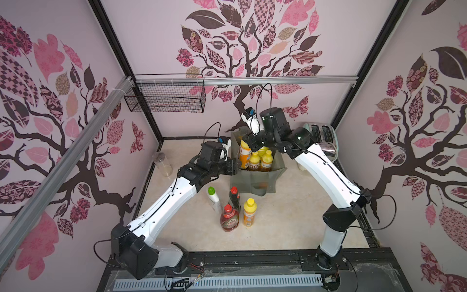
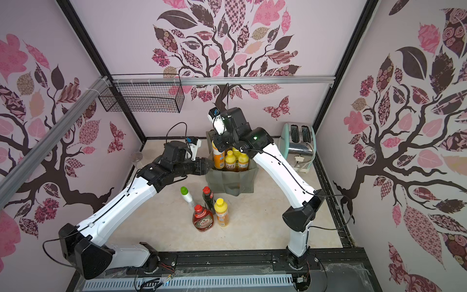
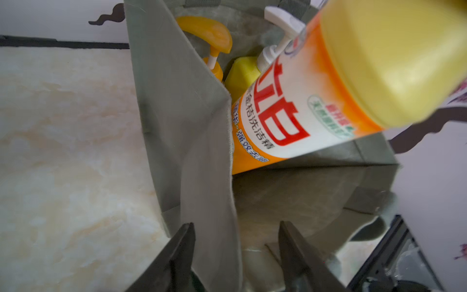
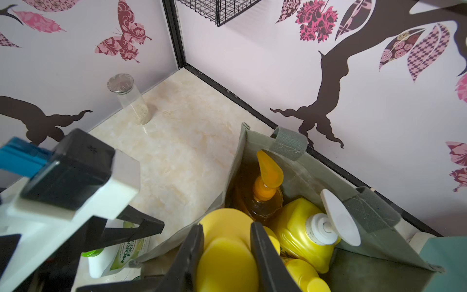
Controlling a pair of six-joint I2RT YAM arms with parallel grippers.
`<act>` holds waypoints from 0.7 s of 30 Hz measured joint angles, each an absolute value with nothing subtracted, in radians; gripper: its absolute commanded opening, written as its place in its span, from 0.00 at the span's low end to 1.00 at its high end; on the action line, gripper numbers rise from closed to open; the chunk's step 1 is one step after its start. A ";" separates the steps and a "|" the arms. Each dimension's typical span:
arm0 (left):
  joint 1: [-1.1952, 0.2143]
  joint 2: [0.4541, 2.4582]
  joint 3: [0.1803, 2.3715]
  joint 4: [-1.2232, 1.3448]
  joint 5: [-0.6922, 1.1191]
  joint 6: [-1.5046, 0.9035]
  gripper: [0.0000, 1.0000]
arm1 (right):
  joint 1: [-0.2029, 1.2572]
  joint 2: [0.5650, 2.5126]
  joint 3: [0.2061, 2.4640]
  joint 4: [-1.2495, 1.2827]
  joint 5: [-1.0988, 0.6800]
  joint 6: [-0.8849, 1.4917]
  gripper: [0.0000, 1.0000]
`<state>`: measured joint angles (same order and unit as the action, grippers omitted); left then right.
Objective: Pack dish soap into the shopping bag
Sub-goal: Place the bottle of dish soap in the shopping bag.
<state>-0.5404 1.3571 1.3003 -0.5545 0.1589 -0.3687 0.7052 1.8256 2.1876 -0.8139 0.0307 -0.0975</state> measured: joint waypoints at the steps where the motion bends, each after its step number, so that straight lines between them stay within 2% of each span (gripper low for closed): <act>1: -0.538 1.358 1.299 -0.555 0.166 -0.367 0.31 | 0.704 1.827 2.171 -0.803 0.032 -0.101 0.00; 7: -0.537 1.358 1.299 -0.556 0.189 -0.370 0.05 | 0.703 1.827 2.052 -0.714 0.038 -0.115 0.00; 9: -0.536 1.358 1.300 -0.559 0.191 -0.371 0.00 | 0.703 1.827 2.008 -0.682 0.039 -0.117 0.00; 21: -0.537 1.358 1.304 -0.574 0.197 -0.369 0.00 | 0.700 1.827 1.826 -0.540 0.039 -0.110 0.00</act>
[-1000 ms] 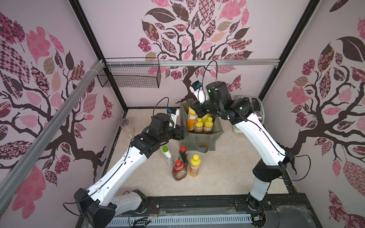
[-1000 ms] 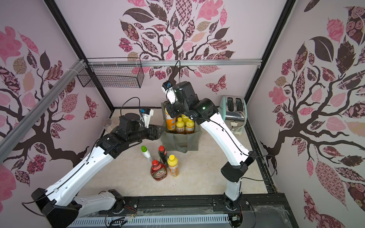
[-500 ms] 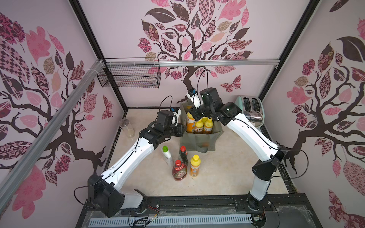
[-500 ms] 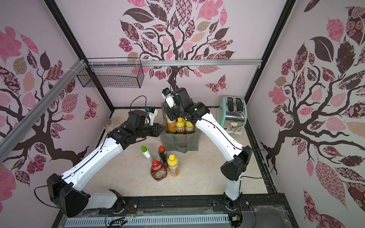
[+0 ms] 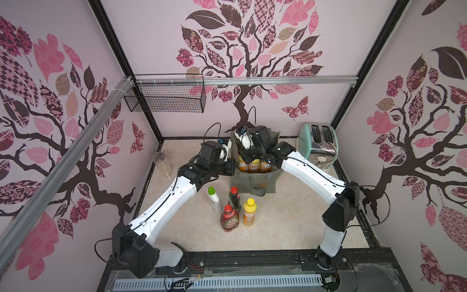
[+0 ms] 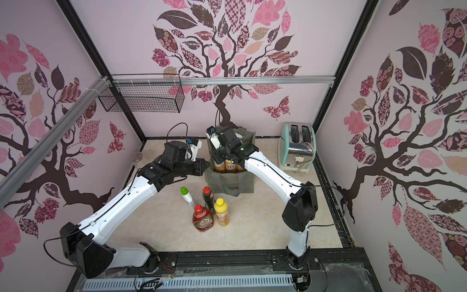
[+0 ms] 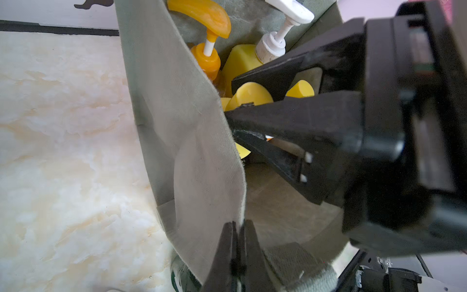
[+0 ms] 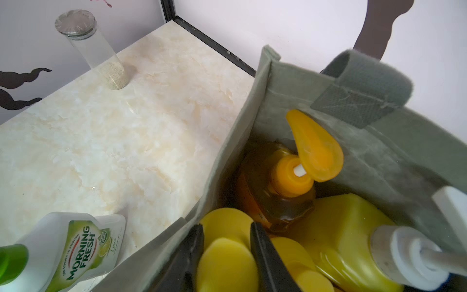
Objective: Pack dish soap into the shopping bag
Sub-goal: Place the bottle of dish soap in the shopping bag, then pick up the bottle of dish soap at the center of the board.
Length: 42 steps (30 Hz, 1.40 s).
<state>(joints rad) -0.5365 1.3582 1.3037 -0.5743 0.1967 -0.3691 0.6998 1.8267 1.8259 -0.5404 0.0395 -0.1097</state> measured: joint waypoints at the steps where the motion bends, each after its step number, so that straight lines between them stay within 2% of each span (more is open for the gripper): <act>1: -0.537 1.358 1.304 -0.575 0.197 -0.369 0.00 | 0.698 1.827 1.818 -0.532 0.039 -0.109 0.00; 8: -0.537 1.357 1.306 -0.581 0.197 -0.369 0.00 | 0.670 1.828 1.741 -0.451 0.025 -0.081 0.00; 11: -0.537 1.357 1.307 -0.582 0.197 -0.369 0.00 | 0.660 1.828 1.708 -0.425 0.016 -0.071 0.07; 13: -0.537 1.357 1.307 -0.583 0.197 -0.369 0.00 | 0.659 1.832 1.696 -0.417 0.011 -0.068 0.18; 15: -0.536 1.357 1.307 -0.584 0.199 -0.369 0.00 | 0.659 1.839 1.689 -0.411 0.006 -0.068 0.33; 17: -0.536 1.357 1.307 -0.585 0.202 -0.369 0.00 | 0.659 1.842 1.687 -0.393 0.006 -0.064 0.42; 19: -0.536 1.357 1.307 -0.586 0.203 -0.369 0.07 | 0.659 1.841 1.685 -0.377 0.003 -0.060 0.52; 23: -0.537 1.352 1.307 -0.595 0.204 -0.361 0.29 | 0.659 1.819 1.686 -0.358 -0.013 -0.052 0.77; 27: -0.536 1.336 1.332 -0.639 0.203 -0.353 0.43 | 0.656 1.775 1.746 -0.411 -0.033 -0.044 0.89; 31: -0.535 1.295 1.372 -0.693 0.181 -0.331 0.51 | 0.656 1.692 1.829 -0.463 -0.050 -0.035 0.92; 35: -0.532 1.208 1.382 -0.754 0.165 -0.305 0.58 | 0.656 1.529 1.831 -0.512 -0.076 -0.020 0.92; 38: -0.533 1.141 1.380 -0.815 0.161 -0.289 0.60 | 0.654 1.391 1.773 -0.533 -0.107 -0.004 0.90; 42: -0.546 1.050 1.340 -0.898 0.150 -0.275 0.61 | 0.653 1.200 1.588 -0.563 -0.144 0.028 0.89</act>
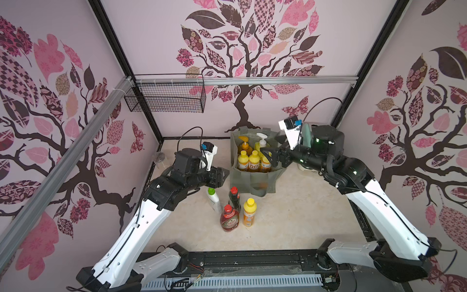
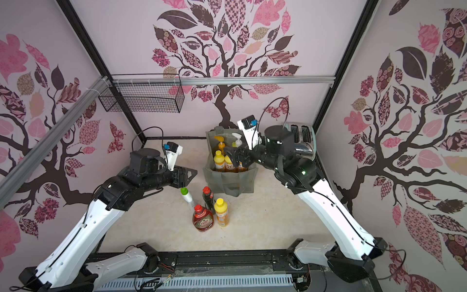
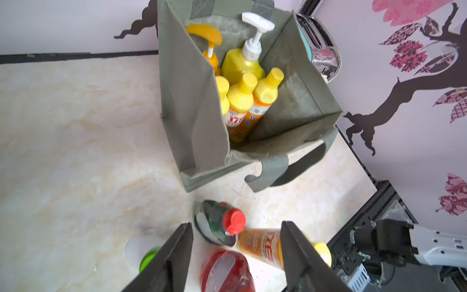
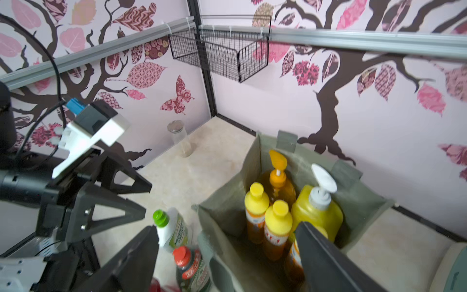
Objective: Pack dish soap into the shopping bag
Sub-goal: Pick up the bottle of dish soap at the center of the board.
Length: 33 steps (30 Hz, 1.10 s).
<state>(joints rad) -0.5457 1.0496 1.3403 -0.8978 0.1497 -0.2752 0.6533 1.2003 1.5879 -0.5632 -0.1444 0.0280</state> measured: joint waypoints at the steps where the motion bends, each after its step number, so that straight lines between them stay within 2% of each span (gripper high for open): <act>1: -0.554 1.029 1.328 -0.920 0.143 -0.271 0.62 | 0.653 1.165 1.541 -0.568 -0.151 0.037 0.89; 10: -0.645 0.907 1.206 -1.054 0.141 -0.269 0.63 | 0.653 0.947 1.142 -0.663 -0.180 0.119 0.87; 14: -0.689 0.892 1.159 -1.068 0.160 -0.286 0.70 | 0.653 0.853 1.031 -0.701 -0.181 0.150 0.87; 17: -0.754 0.892 1.130 -1.068 0.143 -0.294 0.75 | 0.653 0.807 0.990 -0.726 -0.170 0.162 0.87; 23: -0.872 0.938 1.076 -1.049 0.063 -0.300 0.74 | 0.653 0.781 0.968 -0.736 -0.159 0.181 0.87; 33: -0.888 0.972 1.018 -0.999 -0.048 -0.306 0.68 | 0.653 0.780 0.967 -0.736 -0.157 0.186 0.87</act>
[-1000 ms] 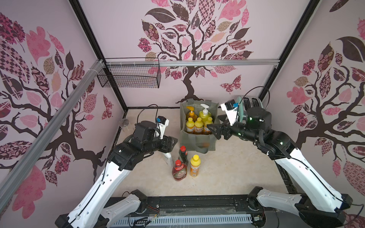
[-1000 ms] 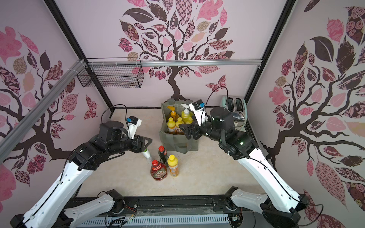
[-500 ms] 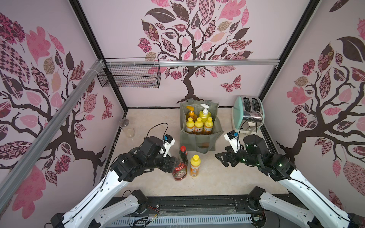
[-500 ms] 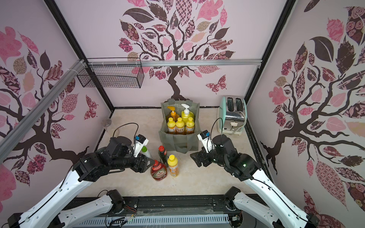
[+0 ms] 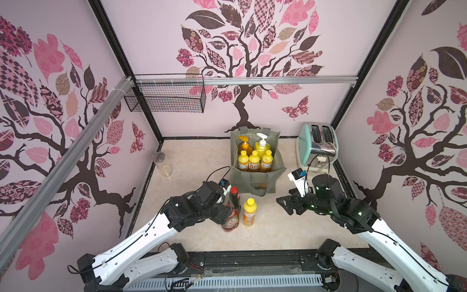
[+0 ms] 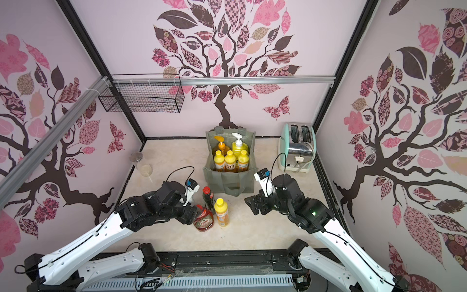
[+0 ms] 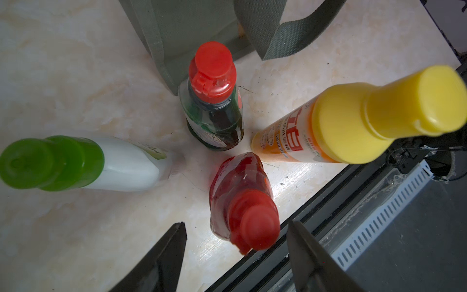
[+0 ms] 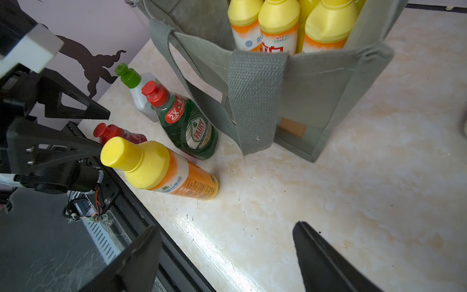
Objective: Pack dish soap into the shopping bag
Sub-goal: Pick up the bottle of dish soap at the center of the board.
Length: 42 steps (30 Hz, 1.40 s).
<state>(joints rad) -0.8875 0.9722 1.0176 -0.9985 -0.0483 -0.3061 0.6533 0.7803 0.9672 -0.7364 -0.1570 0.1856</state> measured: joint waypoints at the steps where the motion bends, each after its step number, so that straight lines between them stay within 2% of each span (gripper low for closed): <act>1: -0.888 0.980 1.016 -0.994 -0.052 -0.306 0.67 | 0.653 0.778 0.967 -0.736 -0.157 0.187 0.87; 3: -0.888 0.997 1.008 -0.982 -0.061 -0.306 0.64 | 0.653 0.771 0.967 -0.736 -0.157 0.188 0.86; 7: -0.891 1.005 0.991 -0.965 -0.068 -0.305 0.51 | 0.653 0.759 0.967 -0.736 -0.157 0.189 0.86; 11: -0.891 0.999 0.981 -0.945 -0.070 -0.305 0.47 | 0.653 0.758 0.967 -0.736 -0.157 0.192 0.86; 17: -0.891 0.998 0.971 -0.910 -0.071 -0.299 0.26 | 0.653 0.750 0.967 -0.737 -0.157 0.196 0.86; 26: -0.890 0.994 0.971 -0.906 -0.066 -0.298 0.01 | 0.653 0.726 0.967 -0.736 -0.157 0.203 0.86; 34: -0.890 0.979 1.024 -1.015 -0.068 -0.298 0.00 | 0.653 0.720 0.967 -0.737 -0.157 0.206 0.86; 42: -0.891 0.888 1.174 -1.101 -0.073 -0.298 0.00 | 0.653 0.714 0.968 -0.737 -0.157 0.206 0.86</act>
<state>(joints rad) -0.8909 0.8875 1.1744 -1.1007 -0.0731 -0.2977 0.6533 0.7139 0.9676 -0.7372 -0.1570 0.2062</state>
